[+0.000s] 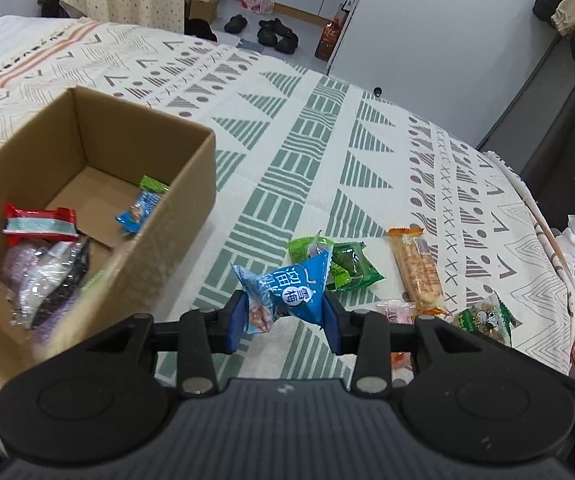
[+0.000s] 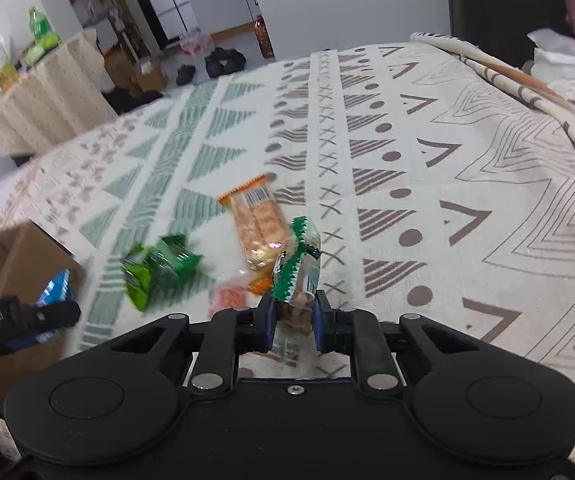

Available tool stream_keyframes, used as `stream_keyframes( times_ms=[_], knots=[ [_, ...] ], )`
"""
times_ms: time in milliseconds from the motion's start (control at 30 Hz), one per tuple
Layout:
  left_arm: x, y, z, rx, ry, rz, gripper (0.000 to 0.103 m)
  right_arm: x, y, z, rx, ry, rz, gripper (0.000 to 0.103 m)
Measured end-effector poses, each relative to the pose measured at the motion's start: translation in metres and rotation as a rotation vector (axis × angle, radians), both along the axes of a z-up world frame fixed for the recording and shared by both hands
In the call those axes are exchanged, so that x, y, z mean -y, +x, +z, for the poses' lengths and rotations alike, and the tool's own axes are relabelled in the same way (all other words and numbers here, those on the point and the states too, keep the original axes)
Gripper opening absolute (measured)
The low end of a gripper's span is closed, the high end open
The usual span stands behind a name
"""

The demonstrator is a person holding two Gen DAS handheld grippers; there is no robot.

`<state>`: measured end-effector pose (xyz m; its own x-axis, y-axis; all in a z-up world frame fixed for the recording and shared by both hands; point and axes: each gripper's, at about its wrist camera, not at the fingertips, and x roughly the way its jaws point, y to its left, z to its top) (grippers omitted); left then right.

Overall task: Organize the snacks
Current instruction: 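Grasp the blue-and-white candy with the left tool while the right tool grasps the green-labelled cookie pack, then carry both snacks over the box and open both tools to drop them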

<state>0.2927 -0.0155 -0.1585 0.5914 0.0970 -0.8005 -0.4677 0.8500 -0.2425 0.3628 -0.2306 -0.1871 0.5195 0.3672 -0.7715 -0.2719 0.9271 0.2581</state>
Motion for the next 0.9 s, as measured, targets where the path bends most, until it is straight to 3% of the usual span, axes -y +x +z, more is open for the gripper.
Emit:
stream_keyframes(
  times_ms=[433,900],
  knots=[
    [-0.004,-0.021,0.04,0.068,0.048,0.028,0.039,0.001,-0.014,0.028,0.068,0.093,0.006,0.018],
    [-0.026,-0.048,0.077,0.131,0.095,0.085,0.039,-0.028,-0.039,0.075,0.188,0.224,0.08,0.018]
  ],
)
